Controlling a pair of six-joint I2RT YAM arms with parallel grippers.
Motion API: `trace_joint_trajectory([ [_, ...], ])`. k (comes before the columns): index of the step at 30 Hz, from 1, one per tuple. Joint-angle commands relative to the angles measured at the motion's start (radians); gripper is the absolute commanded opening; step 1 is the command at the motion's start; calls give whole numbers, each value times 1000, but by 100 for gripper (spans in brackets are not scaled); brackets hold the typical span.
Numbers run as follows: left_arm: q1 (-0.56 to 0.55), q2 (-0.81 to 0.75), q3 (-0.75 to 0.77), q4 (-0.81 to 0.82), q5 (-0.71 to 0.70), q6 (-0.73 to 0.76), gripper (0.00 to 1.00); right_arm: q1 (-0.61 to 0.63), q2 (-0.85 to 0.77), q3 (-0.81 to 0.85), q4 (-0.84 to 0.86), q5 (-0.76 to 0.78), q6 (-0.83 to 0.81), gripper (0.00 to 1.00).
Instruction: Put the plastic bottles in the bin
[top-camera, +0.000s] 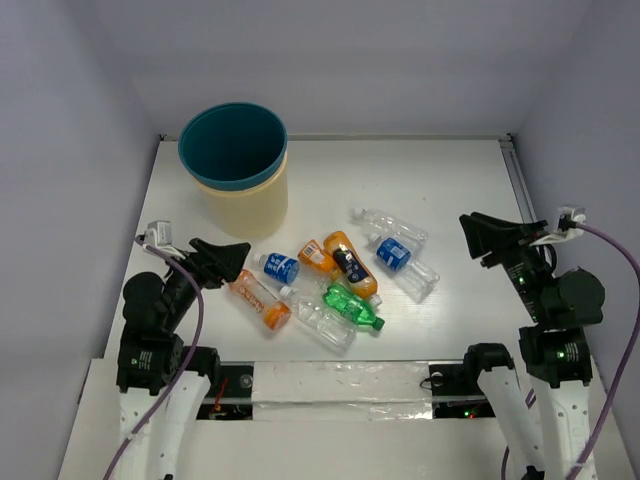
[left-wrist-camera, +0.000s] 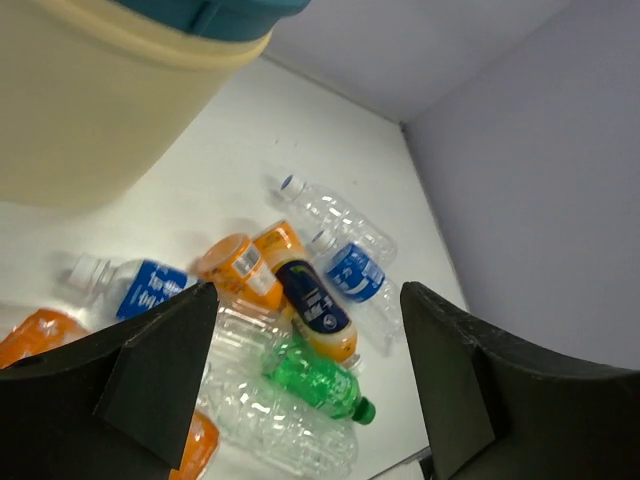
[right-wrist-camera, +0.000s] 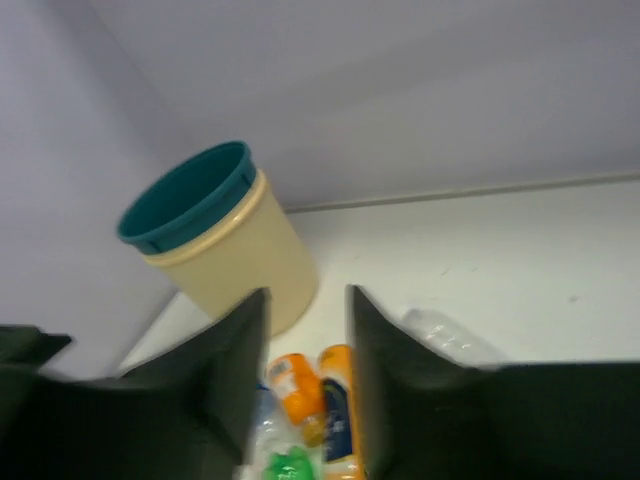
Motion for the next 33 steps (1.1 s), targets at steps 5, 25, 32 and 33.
trace_joint_trajectory([
  [5, -3, 75, 73, -182, -36, 14, 48, -5, 64, 1, 5, -60, -19, 0],
  [25, -187, 377, 130, -599, -467, -19, 49, 440, 428, -5, 107, 161, -127, 25],
  [32, -187, 460, 57, -489, -484, -85, 87, 449, 429, -17, 94, 146, -170, 70],
  [33, -187, 479, 53, -475, -480, -109, 90, 449, 429, -20, 94, 144, -172, 72],
])
